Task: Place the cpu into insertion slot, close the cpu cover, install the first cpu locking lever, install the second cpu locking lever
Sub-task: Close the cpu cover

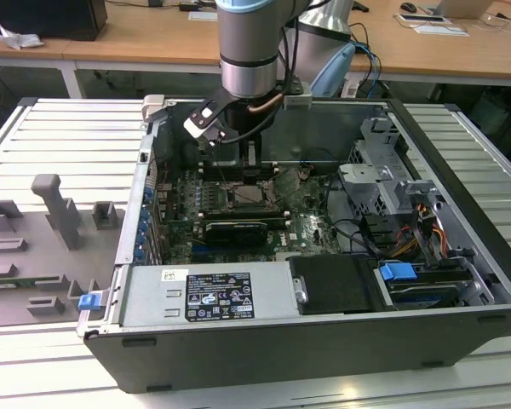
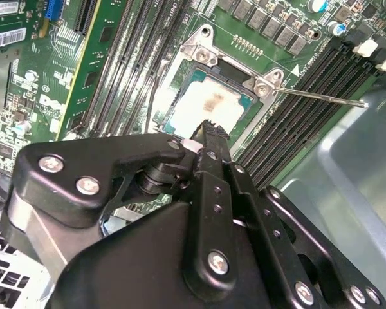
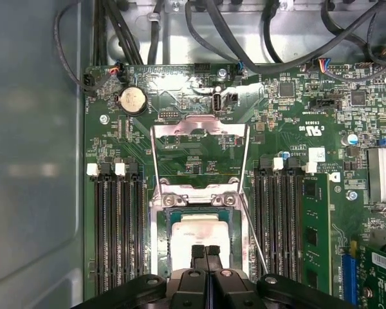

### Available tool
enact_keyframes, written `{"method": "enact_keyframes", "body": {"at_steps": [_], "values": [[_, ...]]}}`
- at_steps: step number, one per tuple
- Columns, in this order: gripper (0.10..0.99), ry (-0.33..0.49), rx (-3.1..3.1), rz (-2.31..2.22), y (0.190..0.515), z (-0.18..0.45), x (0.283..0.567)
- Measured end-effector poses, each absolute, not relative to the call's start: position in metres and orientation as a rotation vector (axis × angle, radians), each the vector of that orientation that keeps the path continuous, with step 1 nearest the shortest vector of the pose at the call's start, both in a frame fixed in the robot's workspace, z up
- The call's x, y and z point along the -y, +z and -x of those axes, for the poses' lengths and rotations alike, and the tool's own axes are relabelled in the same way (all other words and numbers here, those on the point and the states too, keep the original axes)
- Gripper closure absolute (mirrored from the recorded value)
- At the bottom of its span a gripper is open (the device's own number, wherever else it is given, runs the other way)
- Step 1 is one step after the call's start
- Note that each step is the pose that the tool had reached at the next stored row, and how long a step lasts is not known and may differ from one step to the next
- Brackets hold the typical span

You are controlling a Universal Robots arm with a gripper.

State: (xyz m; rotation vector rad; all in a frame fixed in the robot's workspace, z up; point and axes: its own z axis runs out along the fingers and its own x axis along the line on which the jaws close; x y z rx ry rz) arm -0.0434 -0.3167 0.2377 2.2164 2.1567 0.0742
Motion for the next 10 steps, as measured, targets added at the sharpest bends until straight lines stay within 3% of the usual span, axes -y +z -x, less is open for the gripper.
{"method": "enact_keyframes", "body": {"at_steps": [10], "values": [[0.980,0.056,-2.147,-2.209,0.251,0.043,0.317]]}}
